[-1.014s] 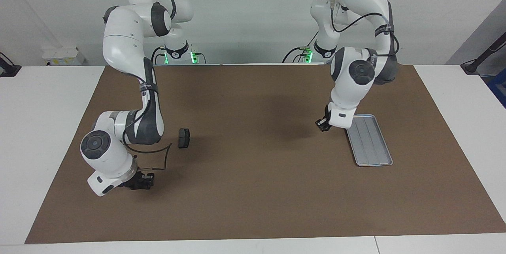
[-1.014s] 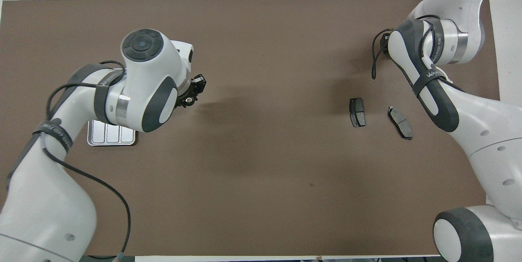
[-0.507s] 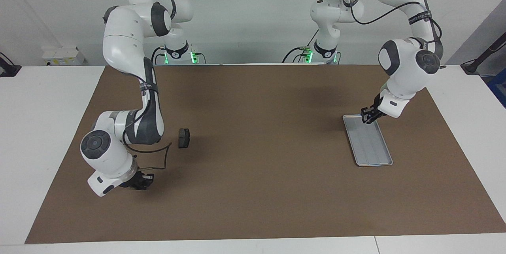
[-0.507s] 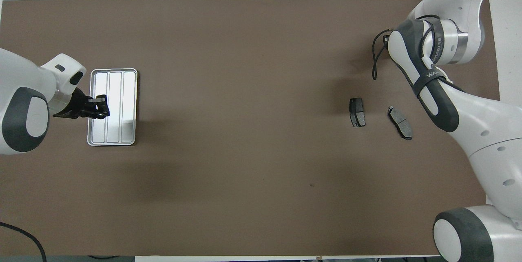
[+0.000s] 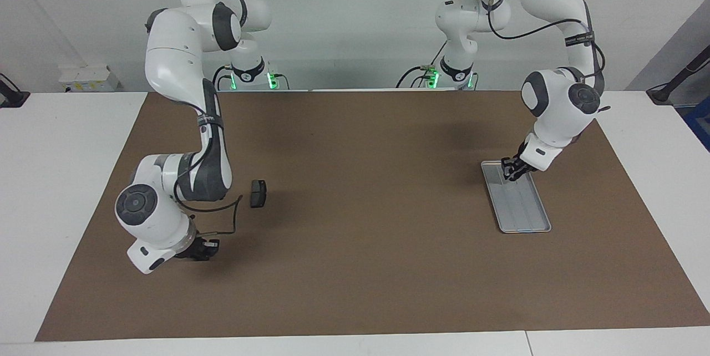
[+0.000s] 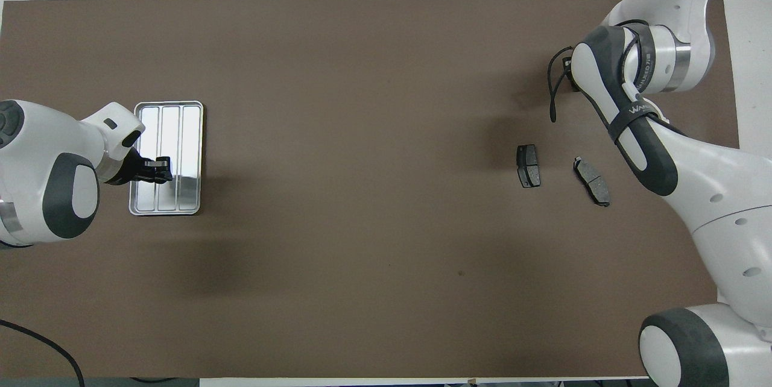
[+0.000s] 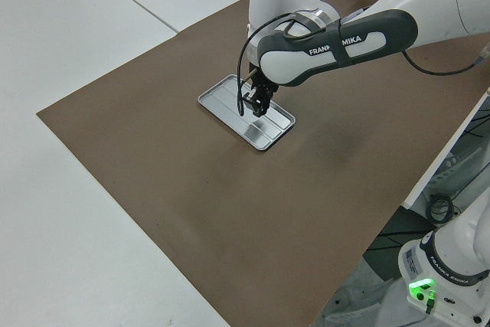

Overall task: Pick bearing gear from pile to tray
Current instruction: 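Lower the bearing into the silver tray and open the left gripper, then grasp the second black bearing gear with the right gripper, then set the second bearing at center with the right gripper while the left withdraws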

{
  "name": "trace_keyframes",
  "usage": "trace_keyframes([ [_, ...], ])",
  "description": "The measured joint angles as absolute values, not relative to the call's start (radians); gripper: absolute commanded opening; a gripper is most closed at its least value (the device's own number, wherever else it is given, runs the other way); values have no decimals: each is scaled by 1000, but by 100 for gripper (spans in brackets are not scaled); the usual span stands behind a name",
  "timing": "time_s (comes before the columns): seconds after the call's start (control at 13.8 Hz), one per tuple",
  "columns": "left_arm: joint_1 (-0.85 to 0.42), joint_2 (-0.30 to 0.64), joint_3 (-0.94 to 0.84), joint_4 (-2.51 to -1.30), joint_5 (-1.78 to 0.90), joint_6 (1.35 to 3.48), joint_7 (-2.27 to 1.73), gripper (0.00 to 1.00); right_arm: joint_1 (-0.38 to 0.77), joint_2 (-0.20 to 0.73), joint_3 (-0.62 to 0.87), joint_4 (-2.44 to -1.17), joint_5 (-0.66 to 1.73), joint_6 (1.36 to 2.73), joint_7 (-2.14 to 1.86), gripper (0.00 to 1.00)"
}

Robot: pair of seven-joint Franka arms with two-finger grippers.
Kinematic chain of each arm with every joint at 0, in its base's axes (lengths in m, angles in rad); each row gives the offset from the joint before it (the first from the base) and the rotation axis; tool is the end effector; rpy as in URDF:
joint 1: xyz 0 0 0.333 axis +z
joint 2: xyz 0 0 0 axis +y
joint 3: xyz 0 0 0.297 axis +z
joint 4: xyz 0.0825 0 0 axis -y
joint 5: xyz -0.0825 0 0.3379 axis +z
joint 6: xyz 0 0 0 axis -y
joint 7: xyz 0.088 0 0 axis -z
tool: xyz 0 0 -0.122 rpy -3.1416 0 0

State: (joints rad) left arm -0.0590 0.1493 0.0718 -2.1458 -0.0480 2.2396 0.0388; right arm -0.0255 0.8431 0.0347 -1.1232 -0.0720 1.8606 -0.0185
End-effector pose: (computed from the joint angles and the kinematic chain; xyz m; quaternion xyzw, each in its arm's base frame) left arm 0.5146 0.0043 0.3258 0.9995 0.0021 -0.0271 0.0138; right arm 0.6950 -0.0070 0.2846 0.9982 0.0208 -0.0527 0.0204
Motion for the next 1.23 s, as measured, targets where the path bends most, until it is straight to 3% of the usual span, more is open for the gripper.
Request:
trace_keyframes([
  [0.36,-35,166,78,-2153,-48,2270,103,0,76,804,41,-1047,-60,1685,154,0],
  [0.58,-35,174,72,-2158,-48,2284,103,0,193,776,45,-1023,-18,1655,423,0],
  [0.94,-36,174,69,-2191,-48,2314,103,0,432,766,49,-1015,-5,1712,947,0],
  [1.23,-36,174,68,-2200,-48,2324,95,0,560,775,48,-1018,-5,1811,1224,0],
])
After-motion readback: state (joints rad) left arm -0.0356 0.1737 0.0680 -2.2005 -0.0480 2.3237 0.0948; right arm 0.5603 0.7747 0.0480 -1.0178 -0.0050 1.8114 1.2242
